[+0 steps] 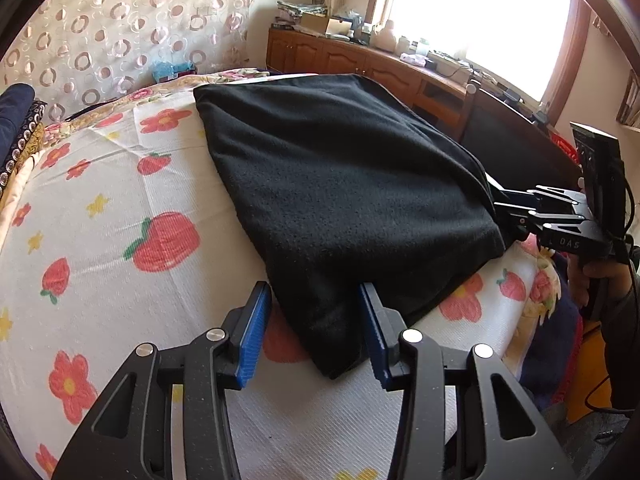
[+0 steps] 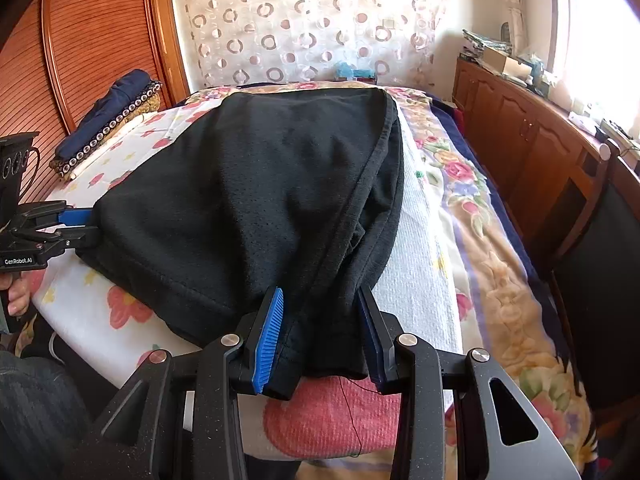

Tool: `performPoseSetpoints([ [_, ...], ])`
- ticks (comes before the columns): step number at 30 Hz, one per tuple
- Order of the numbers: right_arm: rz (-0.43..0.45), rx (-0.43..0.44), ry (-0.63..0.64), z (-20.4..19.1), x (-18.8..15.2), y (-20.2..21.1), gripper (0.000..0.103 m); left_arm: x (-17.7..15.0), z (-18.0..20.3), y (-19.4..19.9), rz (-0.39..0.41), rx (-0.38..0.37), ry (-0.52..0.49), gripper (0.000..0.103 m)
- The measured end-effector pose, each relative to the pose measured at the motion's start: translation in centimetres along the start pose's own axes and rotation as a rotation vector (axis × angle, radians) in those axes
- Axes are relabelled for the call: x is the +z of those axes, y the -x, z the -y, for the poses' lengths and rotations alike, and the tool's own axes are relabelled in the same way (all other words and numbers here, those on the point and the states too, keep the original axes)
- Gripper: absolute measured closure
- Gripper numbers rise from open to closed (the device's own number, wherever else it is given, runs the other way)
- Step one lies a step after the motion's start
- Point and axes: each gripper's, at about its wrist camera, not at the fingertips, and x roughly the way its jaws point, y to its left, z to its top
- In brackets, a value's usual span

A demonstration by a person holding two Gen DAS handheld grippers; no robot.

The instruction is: Fold small clothes

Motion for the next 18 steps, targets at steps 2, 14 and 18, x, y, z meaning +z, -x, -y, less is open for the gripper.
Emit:
performPoseSetpoints([
  [2,0.001,0.006,0.001,0.0,0.0,0.0,0.067,0.0,0.0,0.0,-0.001,-0.009,-0.001,0.063],
  [14,0.14,0.052,-0.003,0.0,1.1,1.8,0.096,2.9,0.1,3.1,0.094,-0.05,-0.034,0.097],
  [18,0.227,0.046,-0.002,0.6,3.5,3.0,0.097,6.1,-0.1,4.5,0.166,-0.046,-0.04,0.097],
])
